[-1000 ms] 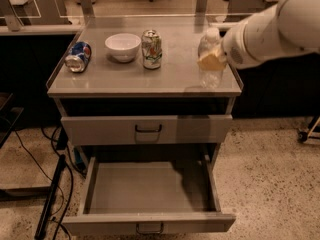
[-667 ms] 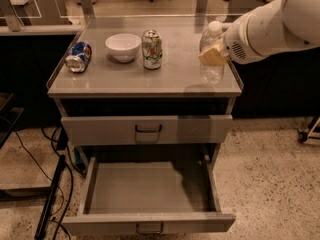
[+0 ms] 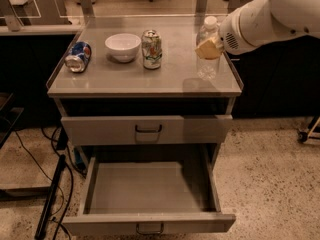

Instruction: Pick water bottle from middle drawer and place on counter

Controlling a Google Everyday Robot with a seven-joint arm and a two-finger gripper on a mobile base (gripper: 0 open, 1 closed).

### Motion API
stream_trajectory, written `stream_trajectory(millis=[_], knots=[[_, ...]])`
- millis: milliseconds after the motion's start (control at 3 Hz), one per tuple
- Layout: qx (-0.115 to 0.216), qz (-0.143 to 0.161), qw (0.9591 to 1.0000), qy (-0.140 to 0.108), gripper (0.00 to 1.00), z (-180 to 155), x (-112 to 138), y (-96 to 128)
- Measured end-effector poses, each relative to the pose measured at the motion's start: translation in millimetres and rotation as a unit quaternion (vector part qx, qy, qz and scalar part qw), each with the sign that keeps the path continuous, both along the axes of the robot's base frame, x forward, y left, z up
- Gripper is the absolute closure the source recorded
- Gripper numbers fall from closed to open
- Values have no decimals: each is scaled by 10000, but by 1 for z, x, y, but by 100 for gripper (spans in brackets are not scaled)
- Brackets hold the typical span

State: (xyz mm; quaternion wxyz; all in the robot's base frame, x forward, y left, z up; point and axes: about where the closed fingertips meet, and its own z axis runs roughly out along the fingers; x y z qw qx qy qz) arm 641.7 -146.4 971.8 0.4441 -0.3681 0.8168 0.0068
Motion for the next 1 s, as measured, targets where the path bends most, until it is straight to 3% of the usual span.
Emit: stream_trajectory(millis=[333,1000], knots=[[-70,-96,9999,70,100,4,21,-6],[49,-9,9990,445,100,-9,57,-10]])
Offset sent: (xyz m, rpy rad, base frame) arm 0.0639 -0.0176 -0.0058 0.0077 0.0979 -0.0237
